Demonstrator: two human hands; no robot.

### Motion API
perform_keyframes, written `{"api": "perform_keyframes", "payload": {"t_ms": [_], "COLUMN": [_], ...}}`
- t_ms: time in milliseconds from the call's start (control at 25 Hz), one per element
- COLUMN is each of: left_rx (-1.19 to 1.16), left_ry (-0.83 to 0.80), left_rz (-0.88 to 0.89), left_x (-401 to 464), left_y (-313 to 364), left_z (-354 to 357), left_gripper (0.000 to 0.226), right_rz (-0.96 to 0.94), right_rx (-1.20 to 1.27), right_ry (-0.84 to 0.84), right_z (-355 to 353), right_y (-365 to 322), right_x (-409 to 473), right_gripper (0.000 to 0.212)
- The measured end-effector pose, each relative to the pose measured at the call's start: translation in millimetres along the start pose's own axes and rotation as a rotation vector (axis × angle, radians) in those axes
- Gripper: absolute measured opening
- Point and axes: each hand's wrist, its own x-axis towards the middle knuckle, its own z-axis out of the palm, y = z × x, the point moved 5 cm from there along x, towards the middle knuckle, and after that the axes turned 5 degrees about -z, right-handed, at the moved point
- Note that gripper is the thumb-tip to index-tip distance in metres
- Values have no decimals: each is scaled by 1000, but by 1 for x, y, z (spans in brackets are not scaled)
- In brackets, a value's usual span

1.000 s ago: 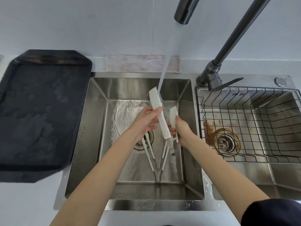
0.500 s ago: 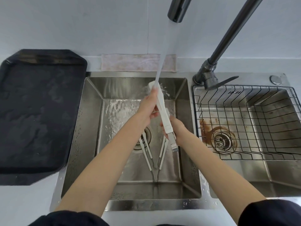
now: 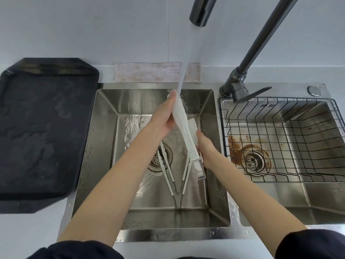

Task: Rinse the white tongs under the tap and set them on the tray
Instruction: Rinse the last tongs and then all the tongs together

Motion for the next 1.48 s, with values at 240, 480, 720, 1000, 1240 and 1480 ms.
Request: {"api": "perform_keyframes", "payload": {"t_ms": [240, 480, 720, 1000, 1240, 1480], "left_rx": [10, 72, 444, 606, 638, 569], "left_ry": [2, 4, 91, 236, 351, 363], "left_rz": [43, 20, -74, -171, -212, -256], "left_x": [-2, -11, -21, -13, -9, -6], "left_y": [1, -28, -82, -129, -147, -158], "left_z": [-12, -46, -74, -103, -114, -120], "left_gripper": [26, 8, 44, 38, 38, 40], "right_rz": [-202, -375, -302, -163, -14, 40], "right_rx": [101, -58, -143, -288, -395, -328], "right_ry": [40, 156, 178, 162, 206, 234], "right_z": [0, 0, 3, -18, -22, -20], "right_y": [-9, 4, 36, 80, 108, 117], "right_x": [2, 4, 14, 29, 44, 52], "right_gripper": [35, 43, 44, 43, 56, 49]}}
